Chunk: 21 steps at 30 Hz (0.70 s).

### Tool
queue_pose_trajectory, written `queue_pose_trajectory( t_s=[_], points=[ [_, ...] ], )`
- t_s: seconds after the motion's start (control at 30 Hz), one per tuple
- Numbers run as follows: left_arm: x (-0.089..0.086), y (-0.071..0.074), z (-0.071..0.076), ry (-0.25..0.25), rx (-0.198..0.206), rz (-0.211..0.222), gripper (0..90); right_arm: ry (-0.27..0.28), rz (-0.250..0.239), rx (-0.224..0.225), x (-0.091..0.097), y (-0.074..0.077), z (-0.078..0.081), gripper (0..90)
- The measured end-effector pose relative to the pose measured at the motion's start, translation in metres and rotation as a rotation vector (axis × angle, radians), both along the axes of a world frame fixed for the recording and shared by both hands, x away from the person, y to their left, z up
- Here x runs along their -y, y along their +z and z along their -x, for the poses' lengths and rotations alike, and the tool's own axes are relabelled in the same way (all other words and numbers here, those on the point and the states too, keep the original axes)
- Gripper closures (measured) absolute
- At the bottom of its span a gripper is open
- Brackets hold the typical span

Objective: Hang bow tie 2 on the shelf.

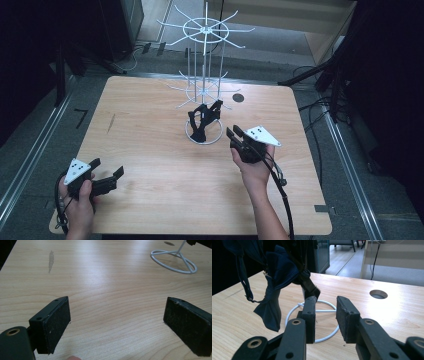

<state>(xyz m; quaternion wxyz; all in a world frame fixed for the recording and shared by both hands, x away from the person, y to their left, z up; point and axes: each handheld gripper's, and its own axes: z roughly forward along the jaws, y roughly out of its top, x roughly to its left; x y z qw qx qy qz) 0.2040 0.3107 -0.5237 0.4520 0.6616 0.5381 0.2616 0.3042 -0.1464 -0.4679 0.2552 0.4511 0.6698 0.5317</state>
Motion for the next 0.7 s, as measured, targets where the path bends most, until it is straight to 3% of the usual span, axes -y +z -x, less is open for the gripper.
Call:
queue_pose_trajectory(
  t_s=[0.4,0.63,0.7],
  points=[
    [0.000,0.000,0.000,0.000,-0.001,0.000,8.1,-0.004,0.009,-0.017,0.017,-0.007,0.005,56.2],
    [0.000,0.000,0.000,0.000,-0.003,-0.002,8.1,-0.001,0.032,-0.042,0.029,-0.012,0.012,30.9],
    [0.000,0.000,0.000,0.001,-0.001,-0.002,8.1,0.005,0.038,-0.047,0.031,-0.014,0.014,27.7]
  ],
)
